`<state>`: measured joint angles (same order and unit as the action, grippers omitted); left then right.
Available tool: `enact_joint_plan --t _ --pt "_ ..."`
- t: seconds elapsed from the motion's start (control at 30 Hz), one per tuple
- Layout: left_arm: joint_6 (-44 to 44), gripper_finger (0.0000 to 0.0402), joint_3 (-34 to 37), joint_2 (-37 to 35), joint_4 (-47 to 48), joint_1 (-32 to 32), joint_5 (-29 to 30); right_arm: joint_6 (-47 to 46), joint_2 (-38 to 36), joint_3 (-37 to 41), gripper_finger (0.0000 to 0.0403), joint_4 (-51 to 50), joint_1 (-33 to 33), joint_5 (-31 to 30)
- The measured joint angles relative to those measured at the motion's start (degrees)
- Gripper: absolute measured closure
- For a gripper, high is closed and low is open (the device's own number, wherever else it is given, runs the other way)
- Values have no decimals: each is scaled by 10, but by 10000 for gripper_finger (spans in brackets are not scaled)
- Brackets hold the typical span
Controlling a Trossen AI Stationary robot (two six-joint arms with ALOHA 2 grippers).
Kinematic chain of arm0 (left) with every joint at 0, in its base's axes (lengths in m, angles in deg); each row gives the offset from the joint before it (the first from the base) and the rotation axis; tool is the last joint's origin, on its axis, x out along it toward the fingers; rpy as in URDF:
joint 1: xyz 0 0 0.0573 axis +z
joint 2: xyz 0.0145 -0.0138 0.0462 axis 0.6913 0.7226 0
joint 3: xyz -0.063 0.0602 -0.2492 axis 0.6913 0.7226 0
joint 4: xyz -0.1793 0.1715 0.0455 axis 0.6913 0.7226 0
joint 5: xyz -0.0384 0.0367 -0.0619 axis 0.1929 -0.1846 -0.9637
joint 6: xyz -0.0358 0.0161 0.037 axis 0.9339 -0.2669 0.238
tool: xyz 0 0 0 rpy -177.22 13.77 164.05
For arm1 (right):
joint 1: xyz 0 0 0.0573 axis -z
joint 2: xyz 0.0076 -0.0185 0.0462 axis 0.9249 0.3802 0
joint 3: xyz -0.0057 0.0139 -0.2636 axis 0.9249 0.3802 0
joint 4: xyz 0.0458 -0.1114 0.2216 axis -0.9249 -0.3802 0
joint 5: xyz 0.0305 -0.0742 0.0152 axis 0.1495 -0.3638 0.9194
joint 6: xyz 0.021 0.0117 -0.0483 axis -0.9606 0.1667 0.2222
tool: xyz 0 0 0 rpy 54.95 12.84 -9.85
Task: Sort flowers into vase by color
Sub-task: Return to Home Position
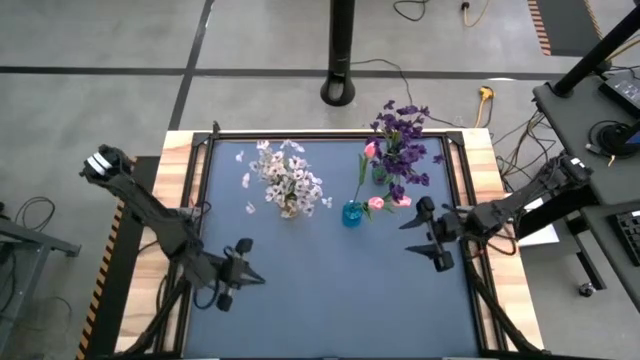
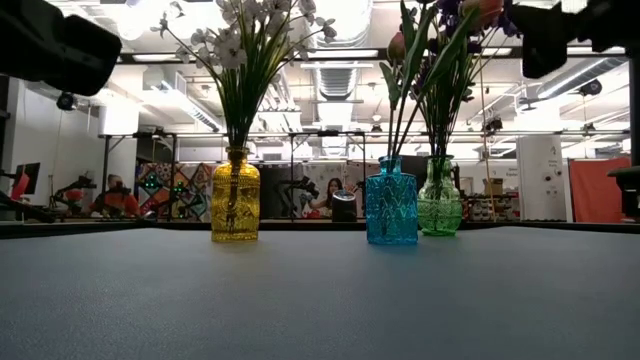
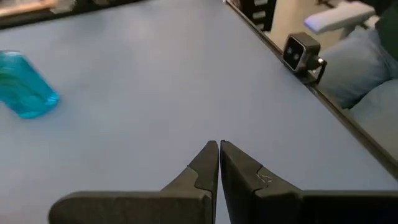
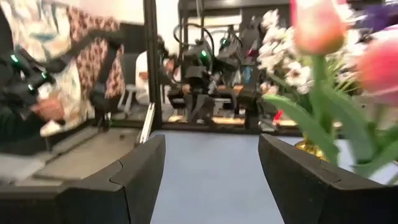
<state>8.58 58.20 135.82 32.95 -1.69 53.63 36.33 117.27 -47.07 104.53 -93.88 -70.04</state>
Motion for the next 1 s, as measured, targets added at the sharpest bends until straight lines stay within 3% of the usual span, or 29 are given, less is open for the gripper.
enact_joint_plan --t 0.43,0.57,1.0 --pt "-72 402 188 -315 -9 92 -39 32 -115 39 154 -3 15 -2" --pt "-117 402 212 -388 0 118 -66 44 -133 40 154 -15 39 -2" --pt "-132 402 216 -590 196 142 -64 -5 -166 73 154 -85 110 10"
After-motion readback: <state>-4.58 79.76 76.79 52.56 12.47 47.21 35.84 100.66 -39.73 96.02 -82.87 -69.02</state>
